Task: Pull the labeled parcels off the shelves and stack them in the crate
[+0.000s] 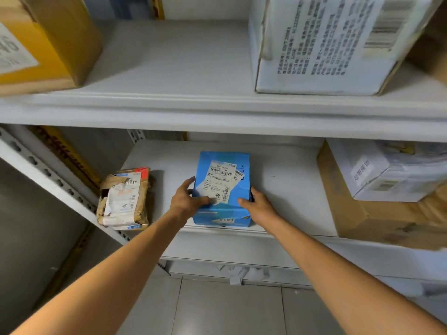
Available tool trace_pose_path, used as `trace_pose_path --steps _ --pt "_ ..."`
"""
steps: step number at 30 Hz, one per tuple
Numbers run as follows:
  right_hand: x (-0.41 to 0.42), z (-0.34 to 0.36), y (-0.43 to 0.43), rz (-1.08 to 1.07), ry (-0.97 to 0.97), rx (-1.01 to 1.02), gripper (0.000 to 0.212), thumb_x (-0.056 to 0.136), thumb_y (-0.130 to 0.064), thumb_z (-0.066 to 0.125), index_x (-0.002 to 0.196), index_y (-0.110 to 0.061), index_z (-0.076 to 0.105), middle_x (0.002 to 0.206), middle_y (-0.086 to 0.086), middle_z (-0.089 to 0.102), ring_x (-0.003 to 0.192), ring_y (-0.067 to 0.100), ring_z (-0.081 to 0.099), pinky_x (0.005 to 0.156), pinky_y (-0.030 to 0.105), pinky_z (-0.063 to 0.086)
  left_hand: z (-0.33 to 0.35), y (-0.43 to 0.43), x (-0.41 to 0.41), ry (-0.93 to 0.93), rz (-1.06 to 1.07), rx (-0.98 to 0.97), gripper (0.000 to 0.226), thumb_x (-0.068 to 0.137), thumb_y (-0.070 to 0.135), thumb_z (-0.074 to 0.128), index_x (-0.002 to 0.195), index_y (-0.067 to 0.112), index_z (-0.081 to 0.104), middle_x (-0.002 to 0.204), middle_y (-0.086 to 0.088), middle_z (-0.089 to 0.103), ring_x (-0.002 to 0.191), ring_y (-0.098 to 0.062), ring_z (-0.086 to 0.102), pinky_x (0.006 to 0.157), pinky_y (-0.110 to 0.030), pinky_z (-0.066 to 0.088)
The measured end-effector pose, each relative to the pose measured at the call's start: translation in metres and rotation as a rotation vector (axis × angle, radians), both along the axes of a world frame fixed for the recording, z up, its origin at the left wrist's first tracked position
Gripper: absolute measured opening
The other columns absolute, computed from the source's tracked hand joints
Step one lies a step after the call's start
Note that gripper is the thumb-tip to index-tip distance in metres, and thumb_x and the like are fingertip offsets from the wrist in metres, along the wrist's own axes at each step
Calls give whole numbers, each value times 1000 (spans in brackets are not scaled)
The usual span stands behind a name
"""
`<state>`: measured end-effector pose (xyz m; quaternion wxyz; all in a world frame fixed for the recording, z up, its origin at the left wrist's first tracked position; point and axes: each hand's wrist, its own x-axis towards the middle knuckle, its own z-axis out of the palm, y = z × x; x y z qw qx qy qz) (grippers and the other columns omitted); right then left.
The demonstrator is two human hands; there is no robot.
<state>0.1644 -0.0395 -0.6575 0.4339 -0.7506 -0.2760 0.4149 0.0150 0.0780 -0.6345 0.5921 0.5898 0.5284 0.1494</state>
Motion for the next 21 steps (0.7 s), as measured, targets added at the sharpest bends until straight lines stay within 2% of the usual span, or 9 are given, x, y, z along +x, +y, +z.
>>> trace_pose_path --steps 1,3,6,8,11,13,16,21 --pt "-1 9 -3 2 -76 -52 30 99 -24 52 127 -12 52 128 9 61 107 23 61 94 38 50 8 -3 2 79 -12 86 94 69 8 85 147 24 35 134 -10 52 112 -31 59 96 -48 51" --pt "2 28 -16 -6 -215 -130 46 100 -36 47 133 -3 46 133 14 55 111 24 54 91 33 43 25 -15 6 225 -75 279 94 70 15 86 148 24 34 137 -11 50 121 -32 54 100 -44 48" --pt "19 58 -53 48 -393 -171 57 99 -40 48 142 -3 39 144 16 46 128 29 46 100 34 39 51 -43 24 236 -153 436 77 74 19 82 142 22 45 129 -8 60 113 -27 59 90 -33 48" --pt "39 78 -84 66 -475 -208 56 98 -39 49 142 -6 40 145 14 46 132 29 44 104 35 39 68 -65 46 199 -184 406 70 75 18 82 137 21 51 122 -8 65 107 -26 62 85 -31 48" --pt "68 108 -138 -22 -534 -234 49 96 -35 53 136 -6 48 139 13 53 127 28 50 103 37 42 91 -105 84 132 -284 356 69 72 24 84 135 18 54 114 -9 66 106 -26 63 89 -33 49" --pt "84 124 -174 -85 -535 -228 45 96 -33 56 131 -4 52 134 13 57 121 28 54 101 38 45 103 -135 109 84 -336 362 70 72 28 84 135 19 53 120 -10 65 109 -26 63 93 -34 48" --pt "102 141 -224 -134 -554 -214 47 96 -31 56 136 -6 51 137 7 54 125 25 52 103 34 44 116 -175 143 11 -405 366 74 74 28 83 139 19 48 129 -12 60 114 -27 60 95 -34 49" --pt "128 154 -270 -227 -608 -179 38 94 -29 59 129 -15 55 132 3 59 117 22 56 95 33 46 125 -211 177 1 -436 365 82 70 30 86 141 15 46 130 -13 60 117 -28 58 99 -35 47"
